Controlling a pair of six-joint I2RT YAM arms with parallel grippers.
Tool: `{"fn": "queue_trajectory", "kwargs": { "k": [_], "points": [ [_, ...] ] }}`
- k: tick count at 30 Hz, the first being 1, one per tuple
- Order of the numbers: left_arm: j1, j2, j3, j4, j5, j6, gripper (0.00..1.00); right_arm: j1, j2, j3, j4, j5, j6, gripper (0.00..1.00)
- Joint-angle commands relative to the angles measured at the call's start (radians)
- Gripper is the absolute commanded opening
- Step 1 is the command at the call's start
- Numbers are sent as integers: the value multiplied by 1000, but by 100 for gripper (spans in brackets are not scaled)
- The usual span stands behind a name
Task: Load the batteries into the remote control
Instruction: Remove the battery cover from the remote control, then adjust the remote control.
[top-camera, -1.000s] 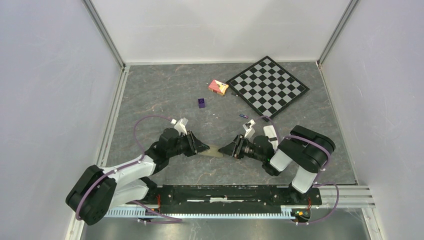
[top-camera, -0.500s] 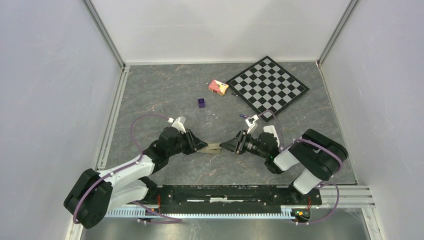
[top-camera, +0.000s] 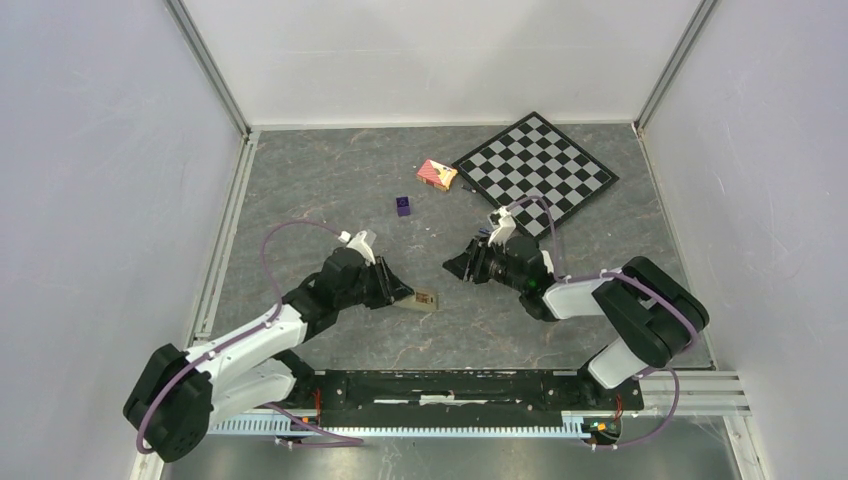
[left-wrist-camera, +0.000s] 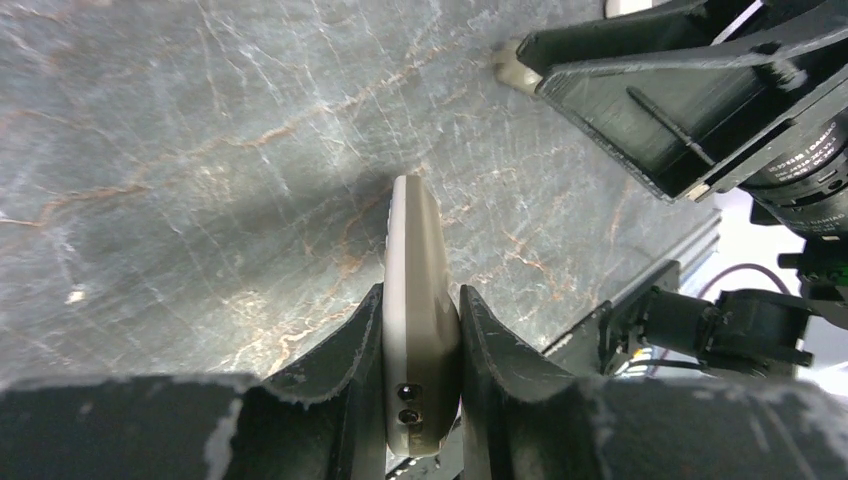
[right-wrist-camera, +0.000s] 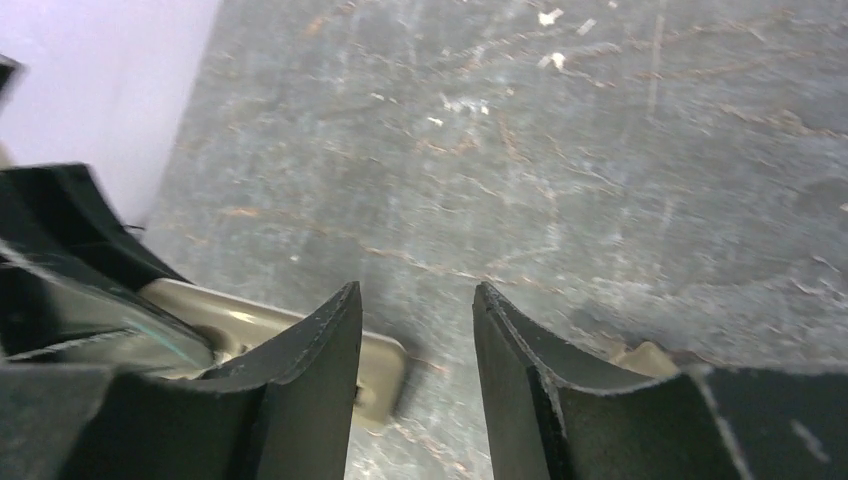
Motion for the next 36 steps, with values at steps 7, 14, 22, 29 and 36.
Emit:
{"fn": "queue_trajectory", "kwargs": {
  "k": [7, 14, 22, 29, 36],
  "points": [
    [-3, -52, 117, -170, -6, 216, 2, -11, -165, 85, -291, -37, -310, 76],
    [-3, -44, 227, -96, 277, 295, 2, -11, -430, 124, -414, -320, -548, 90],
    [-11, -64, 416, -216, 538, 505, 2, -11, -500, 284, -699, -615, -889, 92],
    [-11, -113, 457, -237, 713, 697, 2, -8, -449, 357, -875, -744, -1026, 86],
    [-11, -123, 484, -243, 762, 774, 4, 37, -419, 363, -897, -864, -1007, 45]
  ]
}}
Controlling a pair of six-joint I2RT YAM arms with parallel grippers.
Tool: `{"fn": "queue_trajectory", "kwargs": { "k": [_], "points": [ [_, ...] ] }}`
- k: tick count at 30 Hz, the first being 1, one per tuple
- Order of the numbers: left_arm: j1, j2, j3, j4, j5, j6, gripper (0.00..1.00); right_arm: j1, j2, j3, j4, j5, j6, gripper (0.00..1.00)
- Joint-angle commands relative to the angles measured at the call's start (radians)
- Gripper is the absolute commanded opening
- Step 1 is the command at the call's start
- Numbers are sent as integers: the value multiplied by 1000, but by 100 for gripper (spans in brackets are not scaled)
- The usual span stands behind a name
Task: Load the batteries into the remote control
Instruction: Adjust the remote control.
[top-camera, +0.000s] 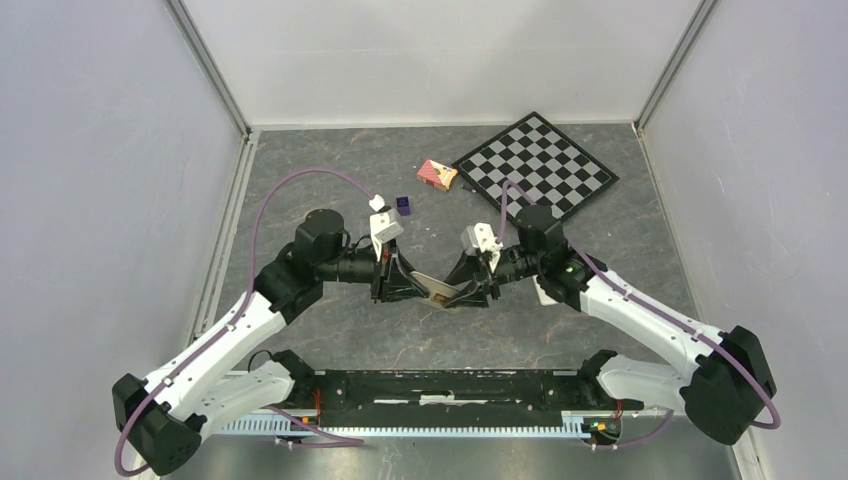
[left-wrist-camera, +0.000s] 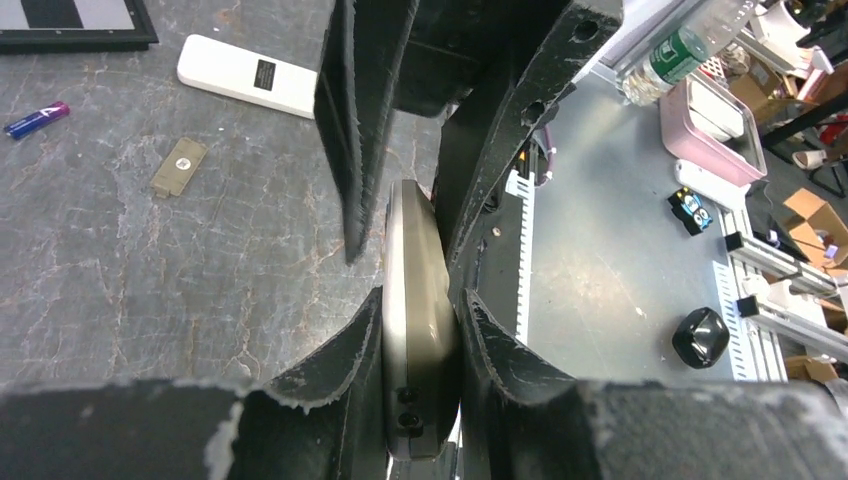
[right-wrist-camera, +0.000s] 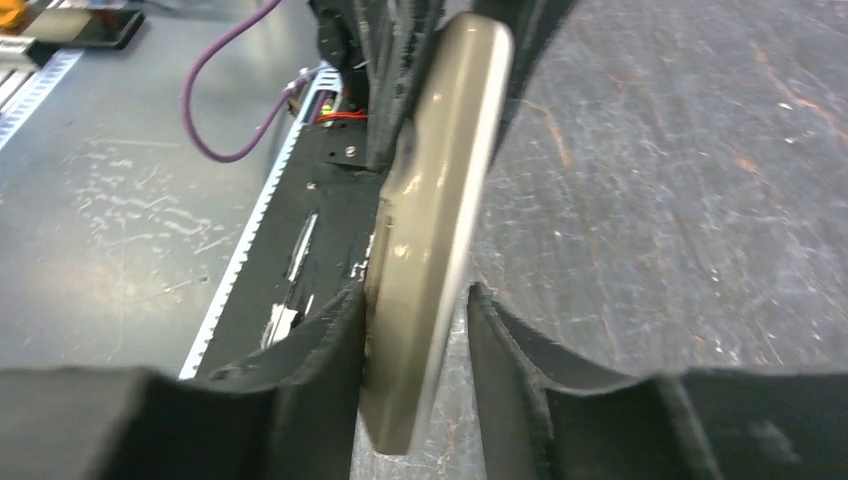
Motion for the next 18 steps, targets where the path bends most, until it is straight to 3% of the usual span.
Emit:
{"fn": "queue_trajectory", "kwargs": {
  "k": [1, 4, 8, 12, 18],
  "points": [
    [-3, -28, 71, 7, 123, 102, 5, 26, 24, 36, -75, -69, -36, 36],
    [-3, -33, 78, 49, 110, 85, 21, 47, 22, 45, -52, -113, 1, 16],
    [-3, -49, 52, 148, 66, -21, 58, 54, -27, -2, 184, 5, 210, 0],
    [-3, -114, -64, 409, -120, -260, 72, 46, -59, -14, 342, 142, 485, 0],
    [-4, -192, -297, 945, -372, -670, 77, 39, -62, -33, 557, 274, 853, 0]
  ]
}}
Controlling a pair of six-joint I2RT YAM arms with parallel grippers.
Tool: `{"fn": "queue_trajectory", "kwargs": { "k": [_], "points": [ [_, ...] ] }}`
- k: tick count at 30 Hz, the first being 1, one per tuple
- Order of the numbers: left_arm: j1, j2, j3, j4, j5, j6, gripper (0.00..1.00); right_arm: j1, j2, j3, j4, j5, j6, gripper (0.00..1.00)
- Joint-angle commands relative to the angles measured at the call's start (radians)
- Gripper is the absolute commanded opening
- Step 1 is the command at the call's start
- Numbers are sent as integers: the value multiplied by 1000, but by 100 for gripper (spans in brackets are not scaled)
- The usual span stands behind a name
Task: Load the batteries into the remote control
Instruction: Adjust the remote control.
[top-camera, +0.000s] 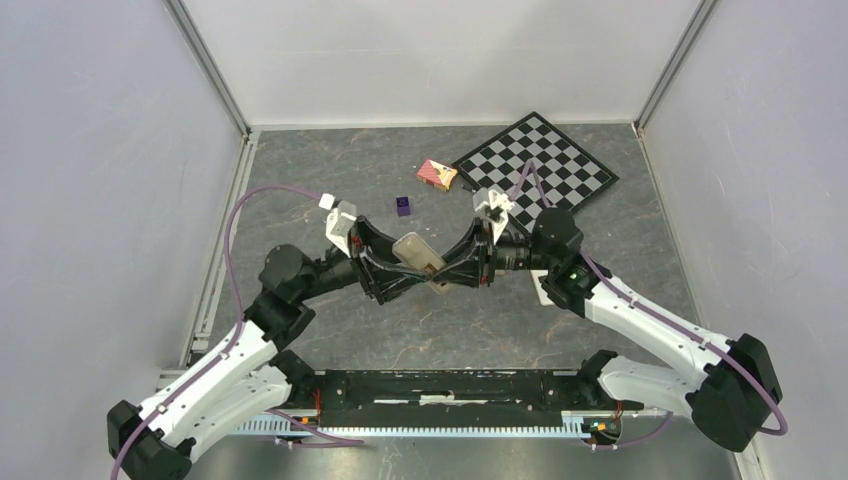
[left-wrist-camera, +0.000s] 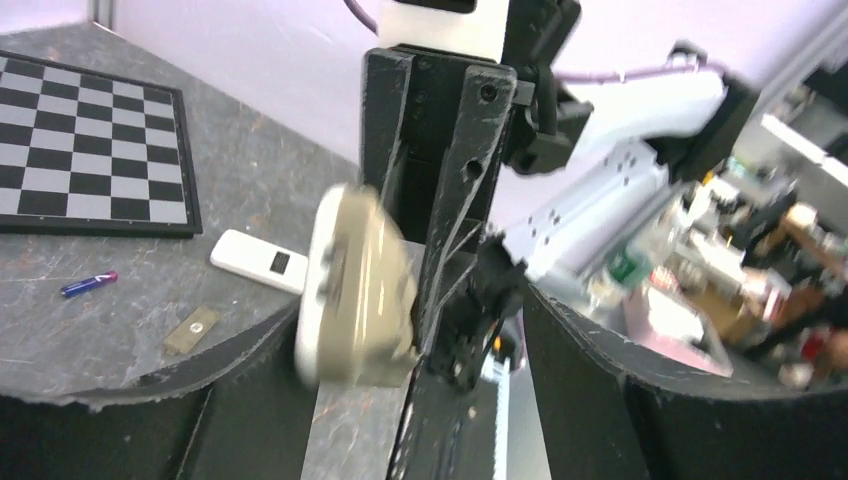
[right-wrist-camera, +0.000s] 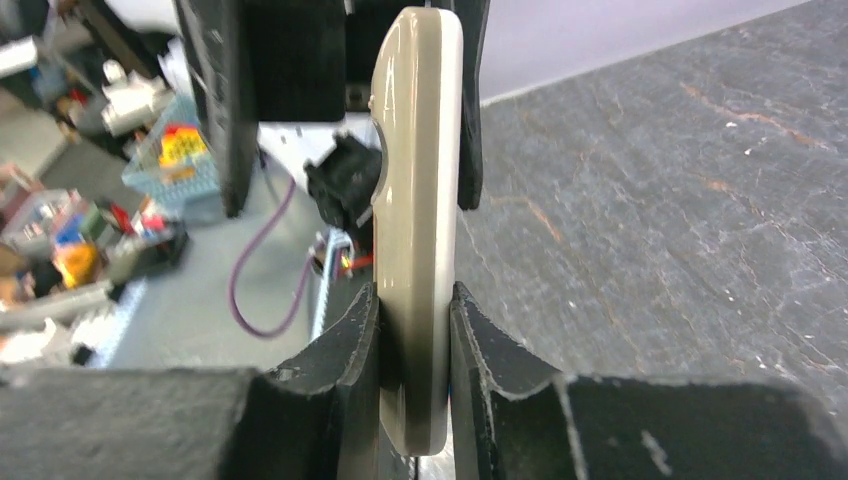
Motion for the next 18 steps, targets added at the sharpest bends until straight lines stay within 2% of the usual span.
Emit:
{"fn": "queue_trajectory", "kwargs": {
  "k": [1, 4, 13, 15, 18],
  "points": [
    [-1, -23, -145, 530, -237, -393, 77, -5, -21, -23, 299, 126, 362, 0],
    [-1, -9, -149, 566, -265, -412, 73, -4, -6, -30, 379, 117, 451, 0],
    [-1, 40, -105, 562, -283, -423, 72, -3, 12, -8, 327, 102, 448, 0],
    [-1, 55, -97, 564, -270, -423, 58, -3, 16, -9, 327, 98, 446, 0],
    [0, 80, -71, 532, -240, -411, 46, -4, 17, -1, 316, 80, 426, 0]
  ]
}}
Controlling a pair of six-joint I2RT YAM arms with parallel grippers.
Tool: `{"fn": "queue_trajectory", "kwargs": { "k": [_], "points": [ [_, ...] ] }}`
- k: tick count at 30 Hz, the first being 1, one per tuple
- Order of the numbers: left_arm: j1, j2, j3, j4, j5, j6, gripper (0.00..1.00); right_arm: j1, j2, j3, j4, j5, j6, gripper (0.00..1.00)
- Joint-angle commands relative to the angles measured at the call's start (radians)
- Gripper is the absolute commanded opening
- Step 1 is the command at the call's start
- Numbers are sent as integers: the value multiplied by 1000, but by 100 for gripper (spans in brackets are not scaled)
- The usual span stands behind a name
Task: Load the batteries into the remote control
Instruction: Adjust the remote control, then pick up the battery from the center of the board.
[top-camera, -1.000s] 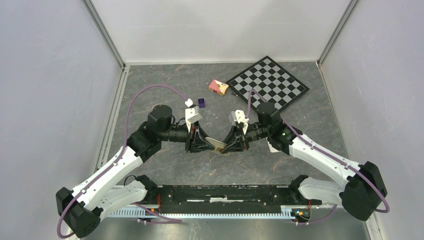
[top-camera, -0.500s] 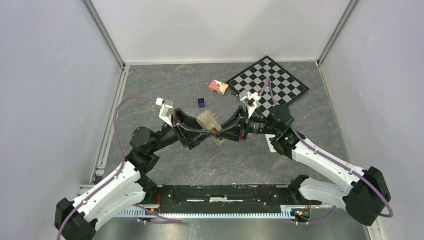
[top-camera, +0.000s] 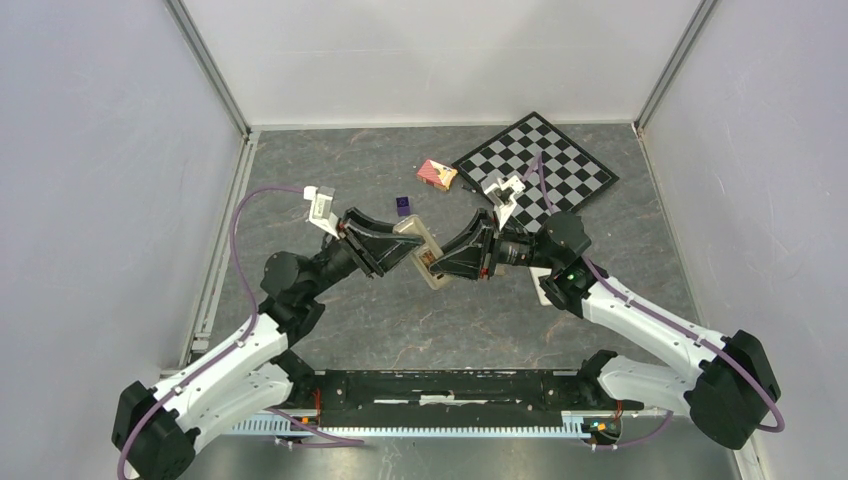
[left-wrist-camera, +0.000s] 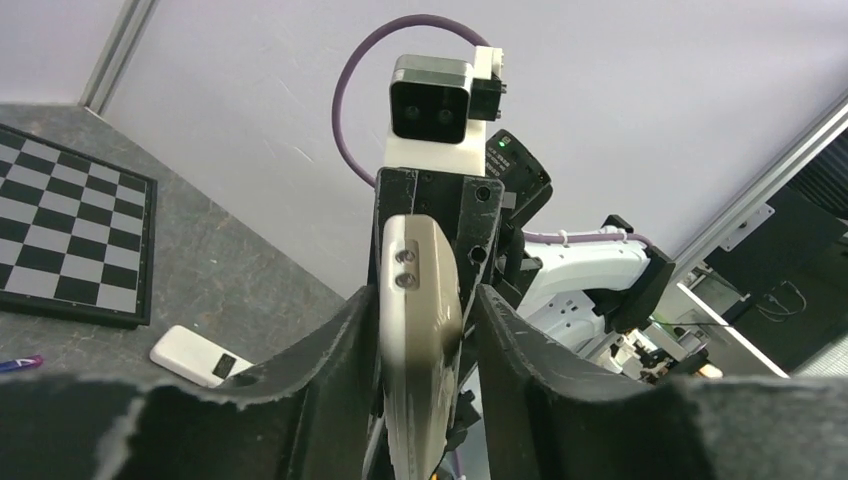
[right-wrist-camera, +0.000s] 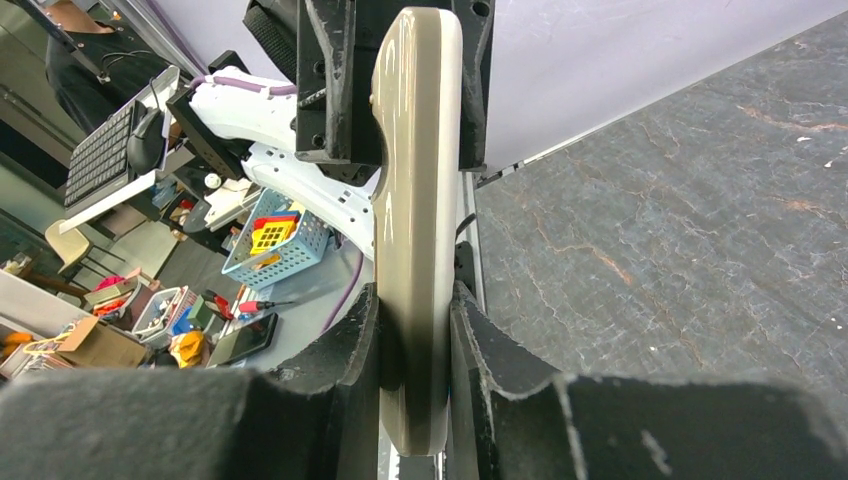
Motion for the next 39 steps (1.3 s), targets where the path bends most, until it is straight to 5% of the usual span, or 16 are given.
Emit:
{"fn": "queue_trajectory", "kwargs": {
  "k": [1, 5, 8, 11, 18, 24, 29, 39],
  "points": [
    [-1, 28, 79, -14, 15, 5, 41, -2, 5, 37, 5, -20, -17, 0],
    [1, 16, 93, -95, 7, 74, 2, -3, -4, 71, -140, 0, -136, 11],
    [1, -33, 75, -191, -59, 181, 2, -6, -36, 86, -261, 101, -230, 65],
    [0, -85, 62, -366, -186, 313, 2, -20, -75, 81, -367, 273, -295, 81],
    [0, -199, 0, -555, -469, 439, 2, -36, -12, 67, -593, 888, -270, 78],
    [1, -217, -8, -575, -352, 469, 2, -64, 239, 153, -660, 1142, -158, 70],
    [0, -133, 78, -694, -173, 500, 2, -114, 421, 259, -559, 1044, -455, 68],
    [1, -114, 86, -653, -92, 455, 2, -234, 731, 568, -933, 755, -978, 64]
  ]
}}
